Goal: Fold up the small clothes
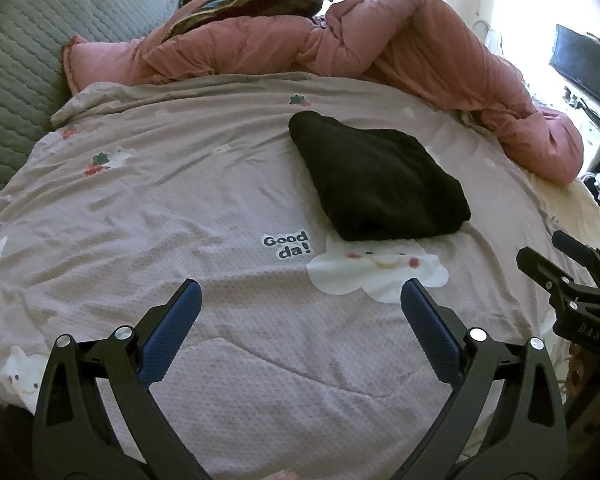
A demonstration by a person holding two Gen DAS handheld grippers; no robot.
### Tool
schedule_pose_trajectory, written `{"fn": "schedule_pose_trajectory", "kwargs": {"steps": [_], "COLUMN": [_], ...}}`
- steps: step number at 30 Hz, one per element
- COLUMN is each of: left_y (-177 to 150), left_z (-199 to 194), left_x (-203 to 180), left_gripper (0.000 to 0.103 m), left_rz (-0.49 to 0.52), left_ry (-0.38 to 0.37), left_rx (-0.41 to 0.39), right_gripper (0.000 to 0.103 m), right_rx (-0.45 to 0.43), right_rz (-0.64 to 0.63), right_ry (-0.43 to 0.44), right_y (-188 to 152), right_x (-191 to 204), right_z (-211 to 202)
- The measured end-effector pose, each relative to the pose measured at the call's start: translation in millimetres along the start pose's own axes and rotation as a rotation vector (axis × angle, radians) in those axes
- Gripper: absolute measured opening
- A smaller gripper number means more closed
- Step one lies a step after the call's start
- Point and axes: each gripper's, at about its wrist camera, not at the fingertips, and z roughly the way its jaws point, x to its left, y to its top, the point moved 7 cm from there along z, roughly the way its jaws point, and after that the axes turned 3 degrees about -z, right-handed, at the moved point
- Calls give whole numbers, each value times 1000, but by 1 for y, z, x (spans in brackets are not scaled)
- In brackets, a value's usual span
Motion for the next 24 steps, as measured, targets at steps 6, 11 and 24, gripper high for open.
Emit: {"fn": "schedule_pose_trajectory", "kwargs": {"steps": [6, 11, 24], "left_y": [-2, 0, 35], "left_z": [3, 5, 45], "left_x": [2, 16, 193], "left_gripper": [93, 93, 93], "left_rz": [-23, -55, -230], "left_ry": [-32, 17, 217], "left_rx": [12, 5, 62], "right_gripper": [98, 98, 98], "right_rx": [11, 36, 195], "right_rz": [30, 118, 746], "right_ry": [-47, -172, -902], "right_y": [-4, -16, -186], "right_x": [-15, -60, -346], "right_z": [2, -1, -140]}}
